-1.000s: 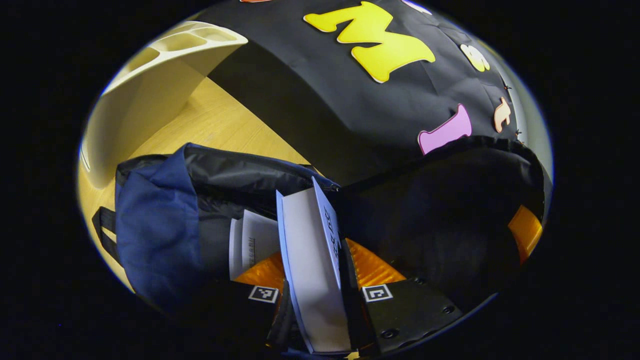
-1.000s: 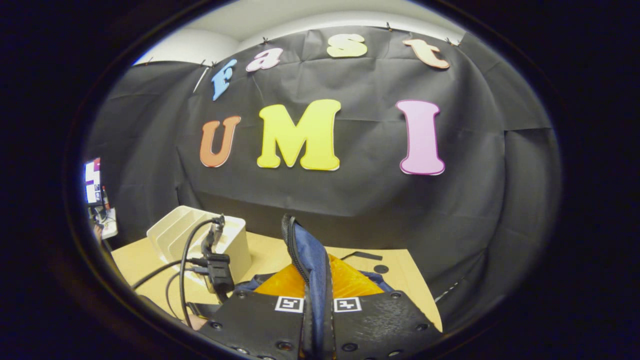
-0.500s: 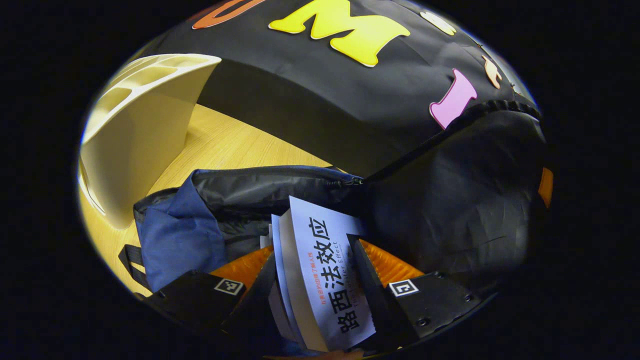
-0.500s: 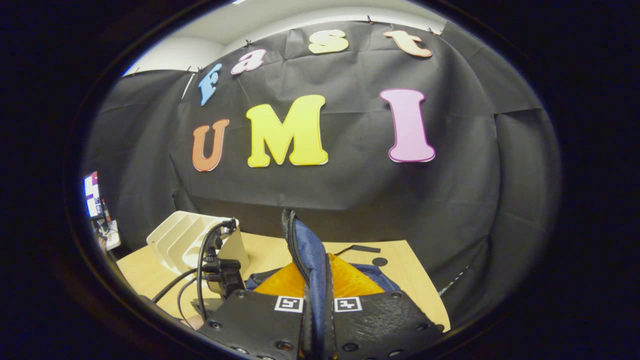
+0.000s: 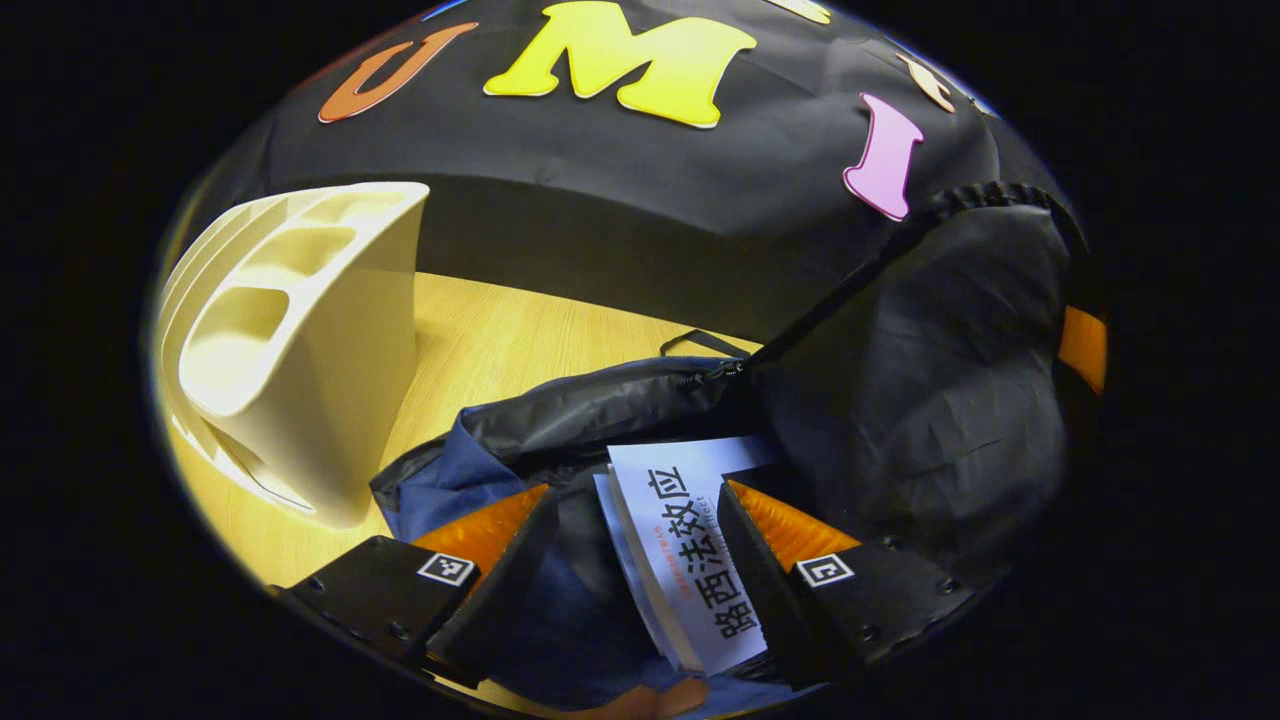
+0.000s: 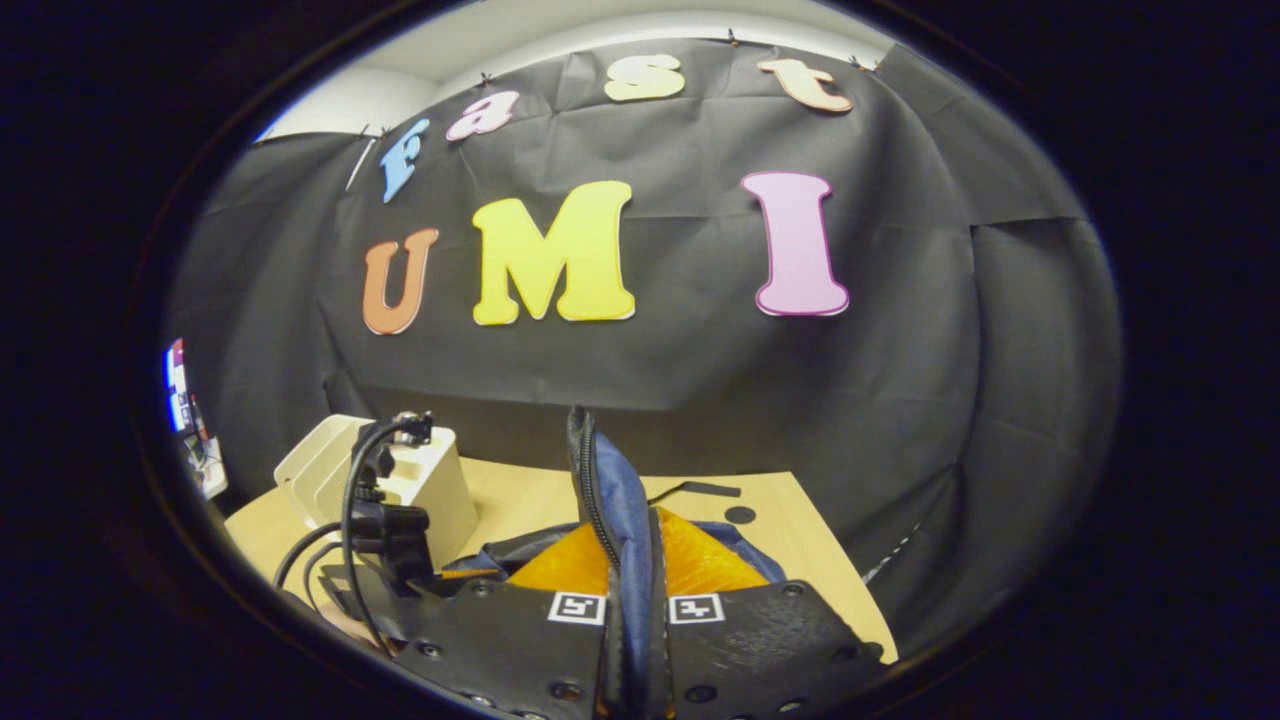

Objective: Open the schoolbag, grab two books from the bookshelf and put them into the schoolbag.

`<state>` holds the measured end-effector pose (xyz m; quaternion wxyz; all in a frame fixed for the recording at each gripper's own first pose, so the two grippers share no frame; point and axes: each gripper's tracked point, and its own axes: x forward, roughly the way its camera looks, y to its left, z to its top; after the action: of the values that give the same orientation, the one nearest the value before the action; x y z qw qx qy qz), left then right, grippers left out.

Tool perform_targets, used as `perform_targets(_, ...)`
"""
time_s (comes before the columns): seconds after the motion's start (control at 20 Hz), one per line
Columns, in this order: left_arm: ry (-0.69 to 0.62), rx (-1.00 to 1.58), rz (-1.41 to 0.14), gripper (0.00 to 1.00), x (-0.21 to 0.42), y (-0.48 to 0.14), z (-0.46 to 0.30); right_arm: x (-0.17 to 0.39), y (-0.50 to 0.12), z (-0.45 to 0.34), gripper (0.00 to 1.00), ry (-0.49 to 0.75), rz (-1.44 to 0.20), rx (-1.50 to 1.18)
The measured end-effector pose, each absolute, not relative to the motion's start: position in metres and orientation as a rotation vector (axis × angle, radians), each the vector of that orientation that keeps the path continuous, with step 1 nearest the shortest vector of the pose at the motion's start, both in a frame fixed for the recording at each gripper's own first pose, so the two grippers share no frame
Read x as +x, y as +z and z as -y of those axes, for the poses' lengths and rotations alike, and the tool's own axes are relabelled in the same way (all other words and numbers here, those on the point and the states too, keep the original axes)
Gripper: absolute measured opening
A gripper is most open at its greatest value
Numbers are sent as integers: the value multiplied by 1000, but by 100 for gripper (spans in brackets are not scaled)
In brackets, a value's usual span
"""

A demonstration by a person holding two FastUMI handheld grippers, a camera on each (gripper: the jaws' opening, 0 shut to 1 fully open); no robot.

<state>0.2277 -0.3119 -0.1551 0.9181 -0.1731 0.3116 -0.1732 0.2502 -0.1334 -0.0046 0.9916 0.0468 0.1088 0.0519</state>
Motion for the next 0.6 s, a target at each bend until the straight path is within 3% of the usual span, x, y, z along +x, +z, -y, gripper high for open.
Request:
perform_targets(0.2, -316, -317, -607, 100, 216, -155, 276, 251, -14, 139, 10, 60, -231, 86)
perform_targets(0.3, -294, -309, -595, 100, 209, -152, 258, 251, -17, 139, 18, 42, -236, 105)
perform_targets(0.35, -288, -309, -585, 100, 203, -152, 249, 250, -21, 140, 16, 32, -251, 122)
perform_targets(0.4, -281, -309, -573, 100, 199, -150, 241, 248, -27, 140, 27, 29, -267, 132)
perform_targets(0.5, -260, -306, -549, 100, 181, -147, 220, 244, -34, 143, 21, 8, -288, 146)
perform_targets(0.6, -251, -304, -523, 100, 167, -142, 205, 237, -38, 147, 28, -24, -297, 149)
